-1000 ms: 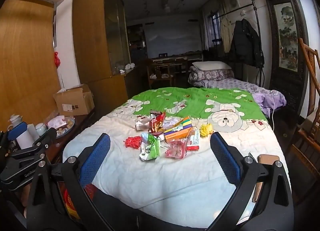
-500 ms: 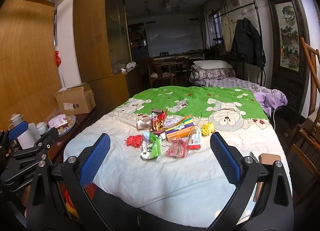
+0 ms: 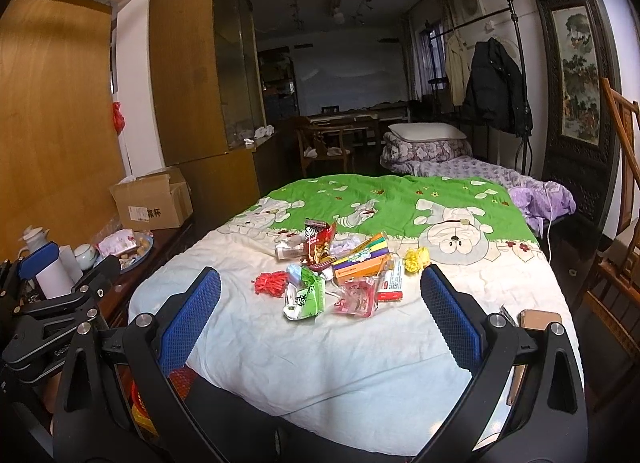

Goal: Collect trash

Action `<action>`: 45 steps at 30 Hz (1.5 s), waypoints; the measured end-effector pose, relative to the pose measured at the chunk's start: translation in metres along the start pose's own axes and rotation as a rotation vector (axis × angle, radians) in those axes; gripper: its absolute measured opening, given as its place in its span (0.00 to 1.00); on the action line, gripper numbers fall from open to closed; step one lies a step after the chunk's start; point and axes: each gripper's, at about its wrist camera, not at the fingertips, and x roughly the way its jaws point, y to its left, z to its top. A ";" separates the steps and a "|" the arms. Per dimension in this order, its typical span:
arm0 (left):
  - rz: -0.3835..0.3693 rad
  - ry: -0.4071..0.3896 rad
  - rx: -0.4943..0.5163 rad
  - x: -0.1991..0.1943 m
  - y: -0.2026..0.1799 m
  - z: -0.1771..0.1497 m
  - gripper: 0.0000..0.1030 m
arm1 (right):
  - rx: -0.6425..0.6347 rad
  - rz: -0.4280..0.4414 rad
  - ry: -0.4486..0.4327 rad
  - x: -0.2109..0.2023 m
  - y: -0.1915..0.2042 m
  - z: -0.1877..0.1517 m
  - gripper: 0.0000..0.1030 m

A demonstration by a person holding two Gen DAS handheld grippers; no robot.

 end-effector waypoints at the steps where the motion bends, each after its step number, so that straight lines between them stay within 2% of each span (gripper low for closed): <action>1: -0.001 0.000 0.000 0.000 0.000 0.000 0.94 | 0.000 0.001 0.000 0.000 0.000 0.000 0.94; 36: 0.003 0.002 0.001 0.000 0.001 -0.001 0.95 | -0.004 0.003 -0.002 0.000 0.004 -0.001 0.94; 45: 0.020 0.017 0.013 0.010 0.002 -0.006 0.95 | 0.001 0.009 0.043 0.015 0.002 -0.006 0.94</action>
